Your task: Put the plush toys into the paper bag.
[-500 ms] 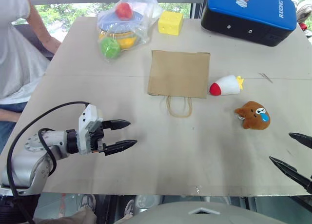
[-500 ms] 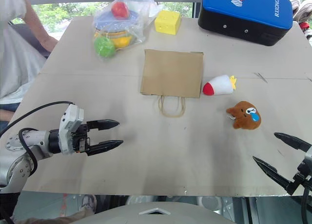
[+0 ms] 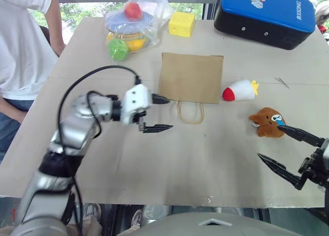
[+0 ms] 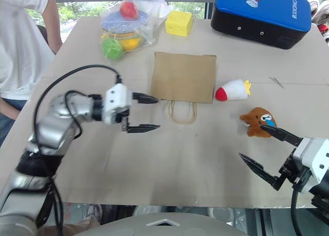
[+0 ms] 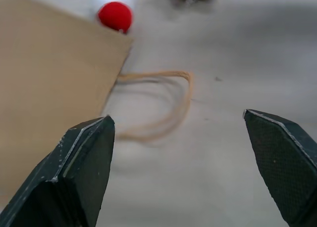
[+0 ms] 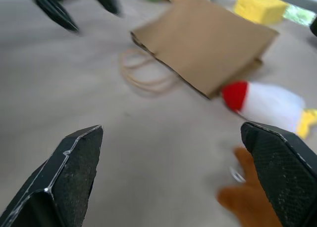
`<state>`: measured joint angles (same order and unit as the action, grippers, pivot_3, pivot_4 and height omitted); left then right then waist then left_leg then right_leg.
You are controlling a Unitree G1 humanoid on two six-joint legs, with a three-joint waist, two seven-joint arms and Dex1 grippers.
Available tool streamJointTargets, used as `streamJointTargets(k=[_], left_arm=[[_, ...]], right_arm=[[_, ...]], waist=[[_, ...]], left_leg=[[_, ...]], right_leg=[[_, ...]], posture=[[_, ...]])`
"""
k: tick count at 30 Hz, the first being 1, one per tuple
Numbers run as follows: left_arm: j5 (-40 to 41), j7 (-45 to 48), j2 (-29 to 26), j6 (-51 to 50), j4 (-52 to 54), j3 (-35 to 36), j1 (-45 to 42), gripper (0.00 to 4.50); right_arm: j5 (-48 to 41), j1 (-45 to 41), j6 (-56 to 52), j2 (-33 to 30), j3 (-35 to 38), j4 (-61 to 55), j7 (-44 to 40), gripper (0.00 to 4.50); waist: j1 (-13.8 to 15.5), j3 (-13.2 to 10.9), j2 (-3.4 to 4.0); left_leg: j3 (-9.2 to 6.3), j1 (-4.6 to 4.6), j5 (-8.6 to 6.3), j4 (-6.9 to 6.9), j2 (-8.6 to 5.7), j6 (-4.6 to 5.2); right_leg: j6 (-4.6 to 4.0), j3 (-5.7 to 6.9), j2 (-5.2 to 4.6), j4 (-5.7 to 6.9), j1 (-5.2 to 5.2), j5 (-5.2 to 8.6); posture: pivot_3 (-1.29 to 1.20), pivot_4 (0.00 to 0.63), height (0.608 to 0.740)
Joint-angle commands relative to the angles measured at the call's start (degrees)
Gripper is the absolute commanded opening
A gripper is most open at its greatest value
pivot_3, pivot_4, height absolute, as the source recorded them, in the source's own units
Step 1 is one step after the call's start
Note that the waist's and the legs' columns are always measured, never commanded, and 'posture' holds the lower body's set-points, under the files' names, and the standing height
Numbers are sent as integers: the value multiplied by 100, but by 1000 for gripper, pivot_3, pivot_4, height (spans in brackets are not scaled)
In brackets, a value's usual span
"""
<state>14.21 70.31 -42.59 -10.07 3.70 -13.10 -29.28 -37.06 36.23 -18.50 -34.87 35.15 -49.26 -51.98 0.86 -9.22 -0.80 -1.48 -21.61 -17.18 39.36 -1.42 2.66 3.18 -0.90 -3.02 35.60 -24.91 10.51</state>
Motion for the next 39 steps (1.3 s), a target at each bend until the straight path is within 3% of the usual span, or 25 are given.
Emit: streamJointTargets(k=[1, 8, 9, 11, 12, 14, 17, 19, 24, 28, 32, 33, 35, 39], left_arm=[[-693, 236, 231, 1216, -937, -428, -453, 4500], [-1194, 652, 751, 2866, -2705, -793, -1279, 4500], [-1180, 726, 855, 2959, -2931, -791, -1389, 3939], [-1133, 866, 1032, 3044, -3236, -779, -1550, 3526], [-1096, 940, 1117, 3066, -3358, -768, -1609, 2883], [-1108, 1041, 1215, 3194, -3541, -745, -1674, 2248], [-1109, 1135, 1313, 3286, -3703, -692, -1722, 739], [-1051, 1166, 1370, 3169, -3726, -635, -1740, 65], [-758, 1354, 1375, 2453, -3517, -469, -1686, 65], [522, 1164, 1349, -520, -2219, 107, -1585, 65], [1278, 583, 1309, -2218, -1061, 528, -1366, 0], [1436, 412, 1329, -2515, -855, 630, -1316, 0], [1923, -87, 1467, -3325, -438, 944, -1246, 0], [2996, -1230, 2004, -4656, 115, 1683, -1235, 0]], right_arm=[[27, 205, 116, 82, -57, -333, 112, 4416], [136, 730, 350, 359, -142, -667, 203, 4416], [156, 812, 383, 412, -174, -730, 224, 4500], [212, 963, 456, 501, -243, -823, 246, 4500], [259, 1045, 512, 566, -303, -855, 264, 4500], [356, 1159, 614, 653, -413, -877, 282, 4500], [467, 1236, 734, 727, -557, -854, 301, 4500], [511, 1265, 791, 756, -650, -833, 322, 4500], [652, 1126, 717, 713, -890, -802, 574, 4500], [1298, 176, -414, 520, -1635, -1041, 1833, 4500], [778, -1422, -1532, 679, -2294, -792, 2681, 3570], [729, -1855, -1752, 784, -2426, -688, 2913, 2927], [600, -2771, -2276, 890, -2760, -468, 3228, 2289], [599, -4306, -3081, 827, -3383, 277, 3305, 297]], waist=[[-20, -1, -2], [-4, -1, -3], [-7, -1, -3], [-6, -1, -3], [-6, -1, -3], [-7, -1, -4], [-24, -1, -4], [-22, -1, -3], [-19, -1, -4], [-44, -5, -10], [-50, -2, -8], [-69, -3, -9], [-127, -4, -11], [-119, -5, -10]], left_leg=[[0, 0, 0, 0, 1, 0], [-3, -3, -1, 2, 5, 3], [-4, -4, -1, 3, 5, 3], [-4, -4, -2, 4, 4, 4], [-4, -4, -2, 5, 4, 5], [-7, -6, -2, 6, 4, 5], [-5, -4, -2, 7, 5, 6], [-5, -3, -2, 6, 6, 6], [-6, -4, -2, 8, 6, 6], [-8, -7, -2, 17, 9, 6], [-15, -7, -1, 19, 10, 4], [-15, -4, -1, 18, 9, 4], [-15, -5, 0, 18, 9, 3], [-27, -12, 1, 24, 5, 1]], right_leg=[[0, 0, 1, 0, -1, 0], [16, 1, 7, 1, -1, -8], [16, 1, 7, 1, -2, -8], [17, 1, 6, 1, -1, -8], [18, 2, 7, 1, -1, -8], [19, 4, 7, 2, -1, -8], [19, 2, 8, 3, -1, -8], [19, 2, 9, 4, -1, -8], [19, 3, 10, 5, -1, -7], [20, 3, 10, 14, -4, -7], [19, 6, 10, 21, -5, -7], [18, 4, 10, 22, -5, -7], [18, 3, 10, 22, -5, -8], [18, 10, 6, 27, -10, -9]], posture=[[0, 150, 740], [0, 150, 740], [0, 150, 740], [0, 150, 740], [0, 150, 740], [0, 150, 740], [0, 150, 740], [0, 150, 740], [0, 150, 740], [0, 150, 740], [0, 150, 740], [0, 150, 740], [0, 150, 740], [0, 150, 740]])
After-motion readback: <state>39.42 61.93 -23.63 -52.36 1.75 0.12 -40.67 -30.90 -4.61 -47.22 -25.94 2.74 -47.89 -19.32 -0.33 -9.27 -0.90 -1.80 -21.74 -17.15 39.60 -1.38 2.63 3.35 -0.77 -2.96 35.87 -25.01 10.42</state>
